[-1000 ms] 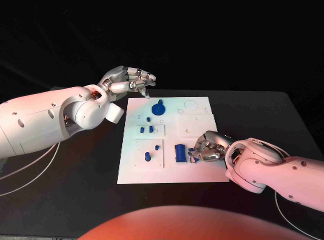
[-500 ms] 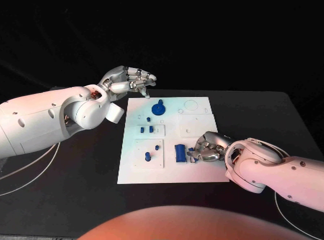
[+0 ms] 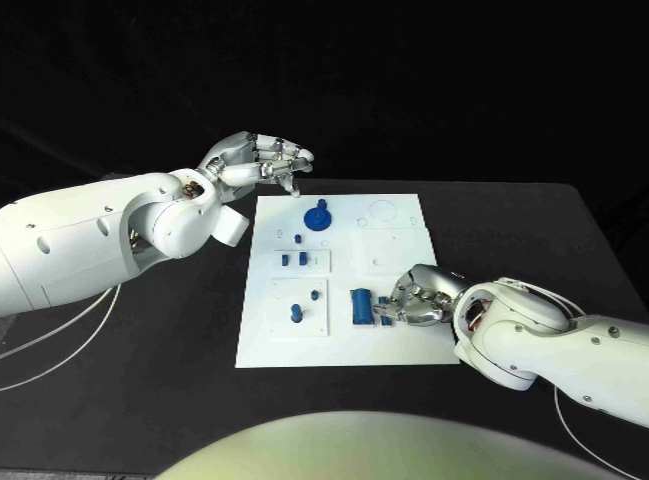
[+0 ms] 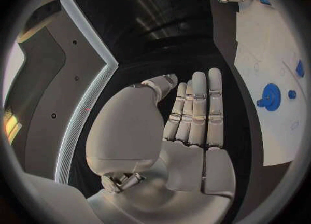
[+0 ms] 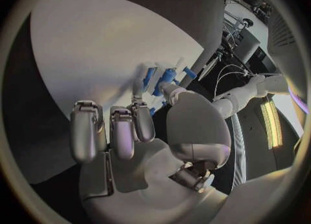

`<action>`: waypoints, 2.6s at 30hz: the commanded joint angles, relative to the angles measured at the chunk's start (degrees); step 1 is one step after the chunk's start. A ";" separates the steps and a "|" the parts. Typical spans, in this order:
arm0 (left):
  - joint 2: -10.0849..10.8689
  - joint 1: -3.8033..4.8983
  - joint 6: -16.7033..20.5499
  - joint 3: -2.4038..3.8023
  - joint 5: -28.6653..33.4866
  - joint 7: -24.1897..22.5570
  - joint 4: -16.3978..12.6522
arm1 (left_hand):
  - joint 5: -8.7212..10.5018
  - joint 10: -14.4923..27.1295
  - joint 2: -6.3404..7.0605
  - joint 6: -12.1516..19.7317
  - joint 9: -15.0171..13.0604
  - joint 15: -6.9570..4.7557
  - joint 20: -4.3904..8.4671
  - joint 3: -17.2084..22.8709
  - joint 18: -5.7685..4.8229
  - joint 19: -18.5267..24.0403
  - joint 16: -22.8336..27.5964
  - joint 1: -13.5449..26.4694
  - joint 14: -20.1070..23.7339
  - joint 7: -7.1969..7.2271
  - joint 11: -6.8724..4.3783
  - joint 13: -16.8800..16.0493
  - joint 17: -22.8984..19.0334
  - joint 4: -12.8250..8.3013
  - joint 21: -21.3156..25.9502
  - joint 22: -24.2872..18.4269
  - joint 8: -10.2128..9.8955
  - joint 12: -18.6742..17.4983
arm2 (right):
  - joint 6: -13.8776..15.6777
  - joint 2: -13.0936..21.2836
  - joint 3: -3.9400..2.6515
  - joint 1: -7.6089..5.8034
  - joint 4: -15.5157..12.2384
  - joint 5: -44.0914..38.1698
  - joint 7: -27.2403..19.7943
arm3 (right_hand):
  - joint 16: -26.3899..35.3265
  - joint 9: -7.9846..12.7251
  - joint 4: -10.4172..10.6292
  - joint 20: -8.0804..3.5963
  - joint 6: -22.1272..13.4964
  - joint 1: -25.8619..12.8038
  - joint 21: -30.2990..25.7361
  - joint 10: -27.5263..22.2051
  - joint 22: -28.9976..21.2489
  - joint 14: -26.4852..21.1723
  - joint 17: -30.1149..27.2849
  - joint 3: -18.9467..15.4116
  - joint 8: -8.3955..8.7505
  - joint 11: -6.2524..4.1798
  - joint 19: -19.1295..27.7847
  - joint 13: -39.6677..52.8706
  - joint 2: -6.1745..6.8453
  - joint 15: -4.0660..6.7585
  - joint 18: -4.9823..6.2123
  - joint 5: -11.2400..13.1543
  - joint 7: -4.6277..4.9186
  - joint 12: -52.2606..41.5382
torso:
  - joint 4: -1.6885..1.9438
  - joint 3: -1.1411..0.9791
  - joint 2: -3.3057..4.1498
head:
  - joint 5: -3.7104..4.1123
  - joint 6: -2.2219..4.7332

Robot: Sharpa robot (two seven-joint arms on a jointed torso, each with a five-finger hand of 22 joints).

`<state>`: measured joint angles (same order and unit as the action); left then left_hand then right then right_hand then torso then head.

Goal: Assemble the parts on the task board

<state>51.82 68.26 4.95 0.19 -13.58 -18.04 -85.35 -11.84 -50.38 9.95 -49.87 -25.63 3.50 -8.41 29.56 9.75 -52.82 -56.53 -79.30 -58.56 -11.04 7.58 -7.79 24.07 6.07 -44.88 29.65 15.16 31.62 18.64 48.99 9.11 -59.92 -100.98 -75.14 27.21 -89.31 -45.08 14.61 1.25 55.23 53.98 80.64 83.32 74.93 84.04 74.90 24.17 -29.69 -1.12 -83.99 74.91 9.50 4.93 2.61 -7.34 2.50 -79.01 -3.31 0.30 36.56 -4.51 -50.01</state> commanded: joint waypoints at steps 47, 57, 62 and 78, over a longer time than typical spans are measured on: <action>0.00 0.01 -0.98 0.02 -0.09 -0.40 -0.10 | -0.33 0.43 -0.24 0.26 -0.31 -0.11 -0.37 0.11 0.74 -0.13 0.03 0.22 0.36 0.05 -0.05 0.09 0.17 -0.40 0.27 -0.05 -0.31 -0.21 | 0.55 1.13 -0.02 0.83 -0.10 -4.36 -1.71 | -0.20 0.46 -5.47 -0.73 0.04 10.68 0.02 0.37 11.09 5.78 14.30 0.04 -0.39 -0.67 -4.43 6.26 -1.09 0.49 -0.79 4.37 -0.18 -0.31 | 0.08 0.05 -0.05 | 0.05 0.01; -0.07 0.00 -0.80 0.02 -0.09 -0.70 0.44 | -0.33 0.41 -0.25 0.26 -0.33 -0.11 -0.36 0.13 0.74 -0.13 0.03 0.20 0.37 0.05 -0.04 0.09 0.18 -0.43 0.26 -0.04 -0.32 -0.20 | 8.35 2.50 -0.17 -0.02 -0.97 3.14 -11.76 | 0.25 0.68 -4.65 -0.68 -0.29 9.49 -1.44 -0.22 10.49 5.61 13.58 -0.36 -0.13 -0.43 -4.17 5.52 -1.10 0.36 -0.52 4.33 0.13 0.64 | -0.05 0.28 -0.50 | 0.04 0.01; -0.14 -0.06 -0.41 0.01 0.30 -1.17 1.16 | -0.30 0.38 -0.21 0.25 -0.36 -0.08 -0.38 0.08 0.71 -0.08 0.07 0.31 0.43 0.03 -0.03 0.08 0.17 -0.37 0.29 -0.05 -0.32 -0.19 | 11.54 2.47 -0.27 -0.86 0.59 14.03 -23.42 | 1.68 1.20 -4.73 -0.13 -2.89 9.73 -6.10 -2.37 8.56 5.06 11.43 -0.33 1.28 0.54 -3.20 3.41 -1.28 -0.42 0.29 4.27 1.27 3.45 | -0.26 0.44 -1.09 | 0.04 0.01; -2.78 -2.57 0.77 -0.15 4.79 -5.52 6.05 | -0.24 0.41 0.18 1.45 -1.45 2.36 -3.06 2.15 0.29 6.31 18.42 1.23 7.42 -0.24 1.17 2.34 -6.26 0.75 12.63 -7.27 -1.20 -4.48 | 6.72 -3.89 -1.55 -2.65 21.34 62.11 -48.16 | 33.21 3.41 -12.56 3.97 -11.93 17.70 -60.27 -32.90 -17.72 -16.27 -23.23 9.36 4.10 4.44 14.73 -24.98 -4.33 -4.56 7.82 0.94 5.16 37.16 | -0.33 0.73 -4.18 | 0.89 4.82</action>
<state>49.35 65.84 5.33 0.02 -11.59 -20.32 -79.74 -11.84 -50.09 10.31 -48.52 -27.04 5.82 -11.39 31.67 9.75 -46.75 -38.50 -78.49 -51.49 -11.15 8.52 -5.45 17.98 6.80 -32.44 22.44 13.98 27.18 27.88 45.40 7.62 -62.53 -80.59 -27.90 -13.53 -56.63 -41.32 2.14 5.30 43.71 71.18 20.46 51.08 57.01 68.46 52.59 33.42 -25.35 3.31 -69.43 49.01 5.21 0.22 9.74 -6.14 7.91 -41.25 -3.73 1.16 33.17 -3.93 -46.40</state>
